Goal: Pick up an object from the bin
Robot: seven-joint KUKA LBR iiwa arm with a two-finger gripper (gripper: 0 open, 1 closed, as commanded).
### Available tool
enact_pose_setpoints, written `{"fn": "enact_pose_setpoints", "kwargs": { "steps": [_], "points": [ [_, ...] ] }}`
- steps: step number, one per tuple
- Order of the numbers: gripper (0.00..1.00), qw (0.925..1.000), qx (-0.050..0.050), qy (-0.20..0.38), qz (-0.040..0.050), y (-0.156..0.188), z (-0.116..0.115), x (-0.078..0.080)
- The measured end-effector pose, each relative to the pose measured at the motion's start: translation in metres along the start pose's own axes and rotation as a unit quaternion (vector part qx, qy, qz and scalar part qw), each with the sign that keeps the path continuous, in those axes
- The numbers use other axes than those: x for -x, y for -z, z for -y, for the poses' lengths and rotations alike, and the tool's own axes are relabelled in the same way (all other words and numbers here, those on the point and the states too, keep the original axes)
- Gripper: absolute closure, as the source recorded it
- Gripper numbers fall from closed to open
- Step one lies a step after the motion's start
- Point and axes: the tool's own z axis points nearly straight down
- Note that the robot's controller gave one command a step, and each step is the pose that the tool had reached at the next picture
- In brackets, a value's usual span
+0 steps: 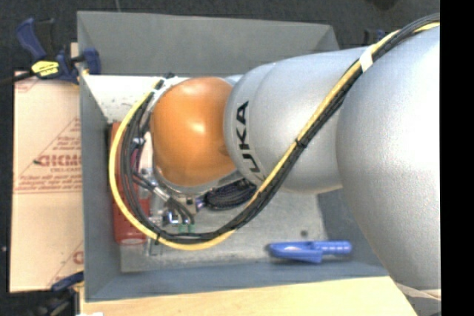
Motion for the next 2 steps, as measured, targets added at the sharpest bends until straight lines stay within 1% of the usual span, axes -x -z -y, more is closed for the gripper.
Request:
{"fn": "enact_pose_setpoints", "kwargs": {
  "steps": [1,2],
  "points": [
    [0.0,1.0,0.001,-0.003,0.0038,0.004,0.001,0.002],
    [0.0,0.9946,-0.001,0.104,0.0022,-0.104,0.099,0.03]
  ]
}}
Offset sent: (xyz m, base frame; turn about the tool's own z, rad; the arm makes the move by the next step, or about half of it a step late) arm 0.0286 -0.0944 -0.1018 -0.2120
